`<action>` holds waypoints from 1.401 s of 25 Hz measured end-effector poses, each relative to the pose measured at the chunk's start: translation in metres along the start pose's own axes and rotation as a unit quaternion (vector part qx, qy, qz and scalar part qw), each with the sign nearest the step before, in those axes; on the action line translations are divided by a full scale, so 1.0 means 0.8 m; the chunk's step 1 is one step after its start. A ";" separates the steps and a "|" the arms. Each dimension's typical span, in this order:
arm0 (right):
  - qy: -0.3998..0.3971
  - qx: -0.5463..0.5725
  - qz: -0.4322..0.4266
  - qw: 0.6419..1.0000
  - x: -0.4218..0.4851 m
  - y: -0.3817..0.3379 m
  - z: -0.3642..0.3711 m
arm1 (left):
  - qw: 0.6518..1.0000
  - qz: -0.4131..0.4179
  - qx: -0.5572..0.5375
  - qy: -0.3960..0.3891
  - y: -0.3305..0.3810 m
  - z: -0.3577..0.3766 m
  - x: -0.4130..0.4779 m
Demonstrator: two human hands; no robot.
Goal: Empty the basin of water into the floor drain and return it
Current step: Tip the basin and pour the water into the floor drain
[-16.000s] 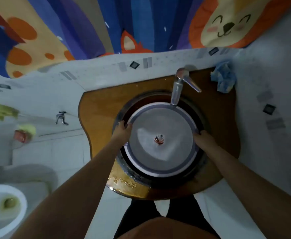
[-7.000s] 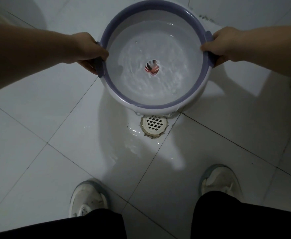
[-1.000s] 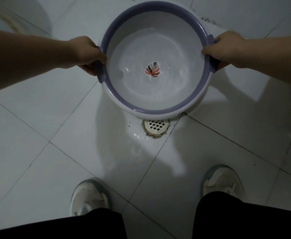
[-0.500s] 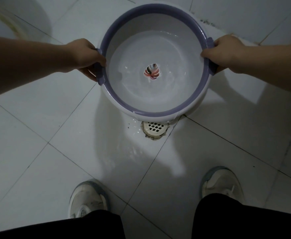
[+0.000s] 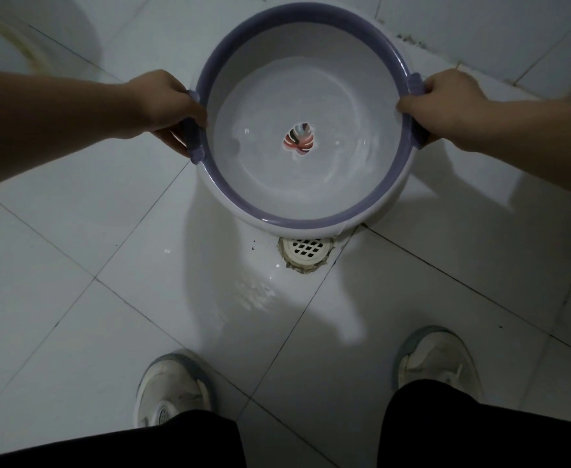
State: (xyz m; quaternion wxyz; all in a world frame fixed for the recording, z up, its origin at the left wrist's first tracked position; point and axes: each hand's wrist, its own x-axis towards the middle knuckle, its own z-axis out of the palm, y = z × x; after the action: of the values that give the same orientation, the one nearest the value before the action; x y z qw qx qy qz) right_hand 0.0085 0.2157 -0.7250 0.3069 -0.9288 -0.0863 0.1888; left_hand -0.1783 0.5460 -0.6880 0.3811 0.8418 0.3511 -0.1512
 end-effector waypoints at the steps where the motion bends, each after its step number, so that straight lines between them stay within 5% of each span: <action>1: 0.001 0.007 -0.002 1.000 -0.001 0.000 0.000 | 1.000 0.003 -0.001 0.001 0.000 0.000 0.000; 35: 0.059 0.084 0.017 0.995 0.000 0.013 0.004 | 0.999 0.023 -0.043 0.001 0.006 0.005 0.002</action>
State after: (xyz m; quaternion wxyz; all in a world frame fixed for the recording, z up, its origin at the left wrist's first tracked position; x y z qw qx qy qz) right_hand 0.0074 0.2088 -0.7335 0.3850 -0.9107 -0.0364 0.1455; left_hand -0.1740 0.5418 -0.6889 0.4204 0.8325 0.3380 -0.1265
